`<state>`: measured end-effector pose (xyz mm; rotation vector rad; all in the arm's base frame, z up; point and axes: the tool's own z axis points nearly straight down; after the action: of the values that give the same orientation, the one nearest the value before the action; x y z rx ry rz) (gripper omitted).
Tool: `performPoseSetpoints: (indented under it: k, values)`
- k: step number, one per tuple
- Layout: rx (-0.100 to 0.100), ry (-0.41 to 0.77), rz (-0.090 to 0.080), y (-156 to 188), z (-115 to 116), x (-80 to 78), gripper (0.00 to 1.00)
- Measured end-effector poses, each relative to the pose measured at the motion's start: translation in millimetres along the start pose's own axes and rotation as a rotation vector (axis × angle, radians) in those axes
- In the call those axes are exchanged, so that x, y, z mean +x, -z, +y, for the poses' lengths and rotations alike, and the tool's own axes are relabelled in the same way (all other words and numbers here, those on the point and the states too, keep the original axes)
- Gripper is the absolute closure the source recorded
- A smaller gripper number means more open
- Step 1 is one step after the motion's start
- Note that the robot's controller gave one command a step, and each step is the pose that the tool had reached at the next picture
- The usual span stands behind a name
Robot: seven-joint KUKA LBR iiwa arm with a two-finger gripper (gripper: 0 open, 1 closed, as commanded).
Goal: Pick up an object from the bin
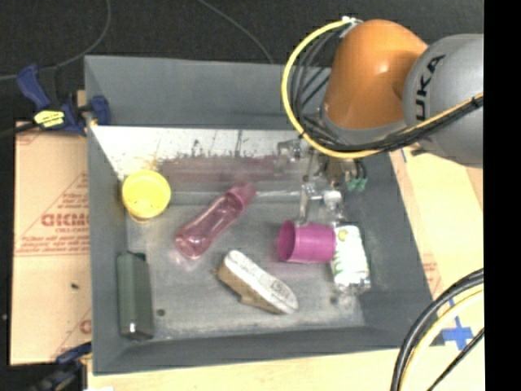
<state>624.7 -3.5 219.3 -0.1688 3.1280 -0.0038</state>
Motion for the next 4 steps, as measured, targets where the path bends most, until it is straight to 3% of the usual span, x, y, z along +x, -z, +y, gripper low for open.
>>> performPoseSetpoints:
  k: [1, 2, 3, 4]
  values:
    - [-0.002, 0.104, 0.008, -82, 28, 64.2, 0.0]
    - [-0.001, -0.253, -0.002, -78, -3, 74.5, 0.0]
    - [-0.002, 0.24, 0.0, -135, -24, 56.4, 1.0]
    - [-0.003, 0.239, 0.0, -135, -24, 56.4, 1.0]
